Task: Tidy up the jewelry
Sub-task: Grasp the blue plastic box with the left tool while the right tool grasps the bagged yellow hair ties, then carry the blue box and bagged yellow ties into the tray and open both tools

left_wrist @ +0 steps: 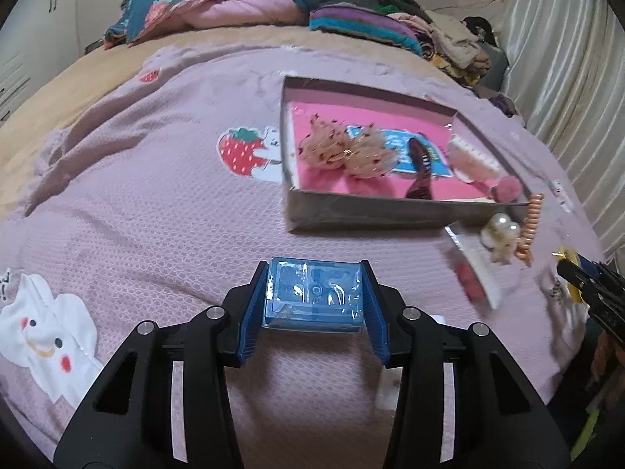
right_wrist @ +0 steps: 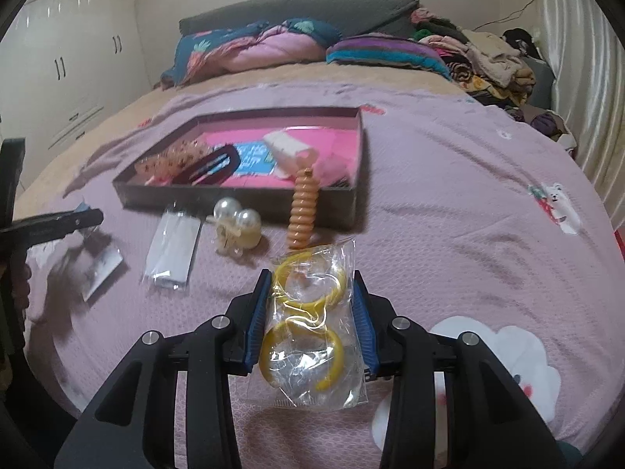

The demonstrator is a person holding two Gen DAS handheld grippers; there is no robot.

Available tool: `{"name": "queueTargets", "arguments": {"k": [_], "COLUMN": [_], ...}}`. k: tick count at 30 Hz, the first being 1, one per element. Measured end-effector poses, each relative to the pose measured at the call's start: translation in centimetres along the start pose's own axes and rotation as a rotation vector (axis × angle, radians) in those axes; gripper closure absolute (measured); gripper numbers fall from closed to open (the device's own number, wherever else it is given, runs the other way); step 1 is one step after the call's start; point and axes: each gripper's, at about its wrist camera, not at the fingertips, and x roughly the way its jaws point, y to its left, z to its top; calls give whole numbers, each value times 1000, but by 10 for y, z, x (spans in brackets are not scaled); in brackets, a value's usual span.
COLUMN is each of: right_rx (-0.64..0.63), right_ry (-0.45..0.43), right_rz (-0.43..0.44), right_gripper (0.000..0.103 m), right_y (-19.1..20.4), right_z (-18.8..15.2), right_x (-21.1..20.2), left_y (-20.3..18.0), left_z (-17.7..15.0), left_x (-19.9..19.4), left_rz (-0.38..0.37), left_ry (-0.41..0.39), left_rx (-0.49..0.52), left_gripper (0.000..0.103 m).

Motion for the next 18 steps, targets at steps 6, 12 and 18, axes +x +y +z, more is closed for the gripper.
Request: {"name": "queueTargets", "arguments": {"k": [6, 12, 18], "right_rx": [-3, -27, -26], "right_ry": [-29, -72, -106], "right_rz": [-2, 13, 26], "right_gripper": [65, 65, 65], "right_y": [2, 9, 11], "right_z": [4, 15, 31], "right_x": [-15, -34, -48], "left_y": [-9, -24, -45], "left_z": [0, 8, 22], "left_x": [-11, -27, -37], "left_rz": [-35, -56, -77], "left_ry": [14, -25, -59], "left_rx": [-9, 8, 42], "left_gripper": [67, 67, 67]}}
